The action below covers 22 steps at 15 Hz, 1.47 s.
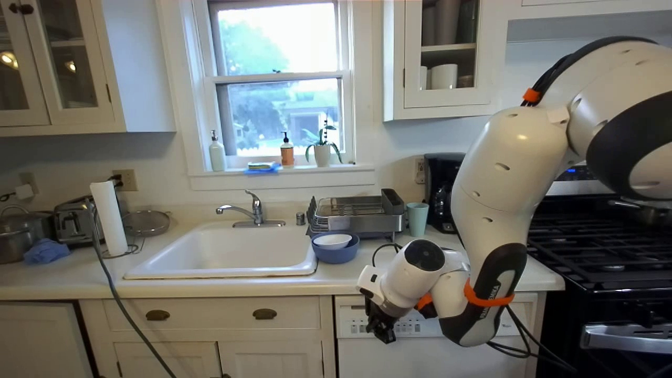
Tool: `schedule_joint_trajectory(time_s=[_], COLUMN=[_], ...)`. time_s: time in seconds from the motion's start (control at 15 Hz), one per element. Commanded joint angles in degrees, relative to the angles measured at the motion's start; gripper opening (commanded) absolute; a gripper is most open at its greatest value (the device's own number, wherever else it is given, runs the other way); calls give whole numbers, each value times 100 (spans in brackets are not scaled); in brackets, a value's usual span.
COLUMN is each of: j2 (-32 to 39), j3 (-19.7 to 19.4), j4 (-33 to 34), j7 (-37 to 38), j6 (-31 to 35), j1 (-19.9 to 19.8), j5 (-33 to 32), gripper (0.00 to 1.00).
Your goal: Press the third button from the left on the dishwasher
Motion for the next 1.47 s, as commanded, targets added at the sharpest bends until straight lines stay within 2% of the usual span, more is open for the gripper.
schedule_joint_trajectory(time_s=[0.0, 0.47, 0.67, 0.73, 1.4], j2=[-368, -743, -956, -690, -943], j3=[299, 681, 615, 595, 566], j4=[480, 988, 1195, 887, 1161], j7=[-74, -277, -317, -211, -225], j6=[245, 285, 326, 133, 279], j1=[-552, -1209, -1258, -1117, -1225], j5=[-107, -335, -349, -284, -288], gripper=[0, 0, 0, 1, 2])
